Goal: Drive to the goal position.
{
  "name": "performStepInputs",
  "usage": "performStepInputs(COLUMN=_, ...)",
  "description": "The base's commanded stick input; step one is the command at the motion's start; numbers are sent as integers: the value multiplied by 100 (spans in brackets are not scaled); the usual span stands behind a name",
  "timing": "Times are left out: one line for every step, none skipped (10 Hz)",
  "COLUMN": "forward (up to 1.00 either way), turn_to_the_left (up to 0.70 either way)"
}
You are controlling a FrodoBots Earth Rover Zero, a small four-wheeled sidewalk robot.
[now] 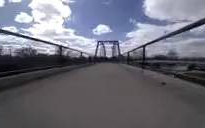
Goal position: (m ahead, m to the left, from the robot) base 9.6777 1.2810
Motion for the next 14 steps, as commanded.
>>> performStepInputs(forward=100, turn_to_the_left=0)
performStepInputs(forward=100, turn_to_the_left=0)
performStepInputs(forward=100, turn_to_the_left=0)
performStepInputs(forward=100, turn_to_the_left=0)
performStepInputs(forward=100, turn_to_the_left=0)
performStepInputs(forward=100, turn_to_the_left=0)
performStepInputs(forward=100, turn_to_the_left=0)
performStepInputs(forward=100, turn_to_the_left=0)
performStepInputs(forward=100, turn_to_the_left=0)
performStepInputs(forward=100, turn_to_the_left=0)
performStepInputs(forward=100, turn_to_the_left=0)
performStepInputs(forward=100, turn_to_the_left=0)
performStepInputs(forward=100, turn_to_the_left=0)
performStepInputs(forward=100, turn_to_the_left=0)
